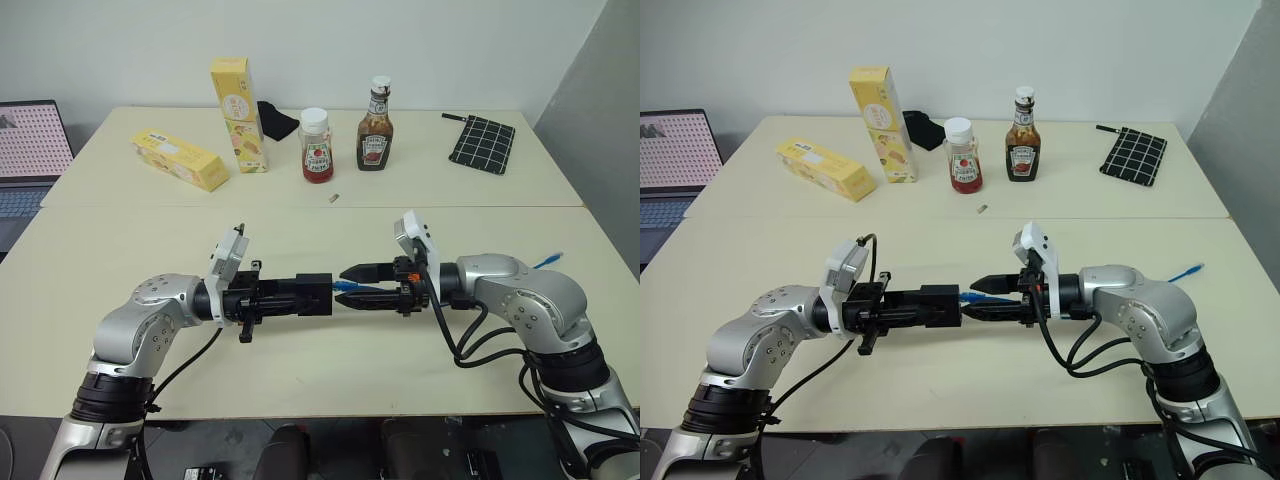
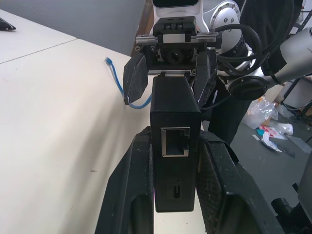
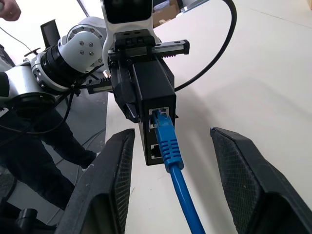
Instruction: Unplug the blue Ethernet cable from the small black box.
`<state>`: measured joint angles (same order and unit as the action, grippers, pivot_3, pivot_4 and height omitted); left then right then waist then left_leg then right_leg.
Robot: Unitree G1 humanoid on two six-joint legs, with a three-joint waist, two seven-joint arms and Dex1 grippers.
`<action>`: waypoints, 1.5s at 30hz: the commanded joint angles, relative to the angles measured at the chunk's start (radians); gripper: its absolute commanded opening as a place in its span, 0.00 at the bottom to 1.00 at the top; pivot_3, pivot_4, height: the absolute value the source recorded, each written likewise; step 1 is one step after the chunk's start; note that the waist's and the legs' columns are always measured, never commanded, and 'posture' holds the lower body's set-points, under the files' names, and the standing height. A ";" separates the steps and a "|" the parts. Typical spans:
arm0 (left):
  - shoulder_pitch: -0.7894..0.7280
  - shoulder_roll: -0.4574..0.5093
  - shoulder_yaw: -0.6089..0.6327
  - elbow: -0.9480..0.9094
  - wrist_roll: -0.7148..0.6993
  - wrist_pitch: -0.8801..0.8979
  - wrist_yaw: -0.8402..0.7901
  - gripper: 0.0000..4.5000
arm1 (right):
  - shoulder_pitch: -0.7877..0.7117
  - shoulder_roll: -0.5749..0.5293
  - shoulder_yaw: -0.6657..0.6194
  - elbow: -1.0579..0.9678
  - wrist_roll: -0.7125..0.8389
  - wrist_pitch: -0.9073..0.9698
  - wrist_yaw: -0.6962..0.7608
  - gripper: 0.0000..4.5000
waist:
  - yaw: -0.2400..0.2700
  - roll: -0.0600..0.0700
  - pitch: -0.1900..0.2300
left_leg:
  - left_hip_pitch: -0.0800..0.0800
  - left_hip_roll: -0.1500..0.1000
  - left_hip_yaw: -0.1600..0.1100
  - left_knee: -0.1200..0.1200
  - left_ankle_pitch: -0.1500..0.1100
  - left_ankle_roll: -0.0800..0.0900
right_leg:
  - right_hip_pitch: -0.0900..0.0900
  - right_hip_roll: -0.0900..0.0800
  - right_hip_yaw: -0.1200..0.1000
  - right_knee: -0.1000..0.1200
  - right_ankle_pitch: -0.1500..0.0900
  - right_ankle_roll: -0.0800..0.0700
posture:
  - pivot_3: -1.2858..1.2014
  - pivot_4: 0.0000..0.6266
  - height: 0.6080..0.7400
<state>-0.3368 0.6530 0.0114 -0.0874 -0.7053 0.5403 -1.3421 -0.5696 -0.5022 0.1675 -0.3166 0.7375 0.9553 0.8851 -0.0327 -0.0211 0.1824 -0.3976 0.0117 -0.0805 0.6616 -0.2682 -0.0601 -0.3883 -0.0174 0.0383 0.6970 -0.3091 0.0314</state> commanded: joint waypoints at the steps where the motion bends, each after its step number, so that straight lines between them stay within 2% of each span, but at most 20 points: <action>1: 0.001 0.008 0.024 -0.033 -0.020 -0.002 -0.008 0.18 | -0.014 0.006 -0.035 -0.024 0.038 0.012 -0.003 0.58 | 0.000 0.000 0.000 | 0.000 0.000 0.000 0.000 0.000 0.000 | 0.000 0.000 0.000 0.000 0.000 0.000 | 0.52 0.24 1.00; 9: 0.007 0.003 0.019 -0.039 -0.018 -0.005 -0.004 0.18 | -0.013 0.003 -0.032 -0.031 0.041 0.018 -0.007 0.58 | 0.000 0.000 0.000 | 0.000 0.000 0.000 0.000 0.000 0.000 | 0.000 0.000 0.000 0.000 0.000 0.000 | 0.52 0.24 1.00; 13: 0.007 0.000 0.019 -0.041 -0.020 -0.004 -0.001 0.18 | -0.014 -0.006 -0.013 -0.033 0.020 0.004 -0.004 0.42 | 0.000 0.000 0.000 | 0.000 0.000 0.000 0.000 0.000 0.000 | 0.000 0.000 0.000 0.000 0.000 0.000 | 0.52 0.24 1.00; 18: 0.007 -0.001 0.018 -0.047 -0.023 0.000 0.004 0.18 | -0.011 -0.014 -0.002 -0.035 0.011 -0.005 0.005 0.12 | 0.000 0.000 0.000 | 0.000 0.000 0.000 0.000 0.000 0.000 | 0.000 0.000 0.000 0.000 0.000 0.000 | 0.52 0.24 1.00; 21: 0.004 -0.003 0.017 -0.047 -0.025 0.003 0.005 0.18 | -0.011 -0.018 0.002 -0.033 0.005 -0.011 0.011 0.01 | 0.000 0.000 0.000 | 0.000 0.000 0.000 0.000 0.000 0.000 | 0.000 0.000 0.000 0.000 0.000 0.000 | 0.52 0.24 1.00; 34: 0.039 0.031 0.008 -0.064 -0.016 -0.007 -0.046 0.18 | -0.040 -0.016 -0.032 0.006 0.057 0.044 0.029 0.01 | 0.000 0.000 0.000 | 0.000 0.000 0.000 0.000 0.000 0.000 | 0.000 0.000 0.000 0.000 0.000 0.000 | 0.52 0.24 1.00; 45: 0.108 0.059 0.068 -0.034 0.006 -0.044 -0.011 0.18 | -0.008 -0.104 -0.076 0.033 0.068 0.060 0.060 0.01 | 0.000 0.000 0.000 | 0.000 0.000 0.000 0.000 0.000 0.000 | 0.000 0.000 0.000 0.000 0.000 0.000 | 0.52 0.24 1.00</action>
<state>-0.2322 0.7044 0.0487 -0.1028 -0.6878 0.5130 -1.3602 -0.5753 -0.6048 0.1126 -0.2685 0.7978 1.0273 0.9367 -0.0324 -0.0207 0.1827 -0.3977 0.0119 -0.0803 0.6612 -0.2682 -0.0600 -0.3883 -0.0174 0.0382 0.6965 -0.3091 0.0314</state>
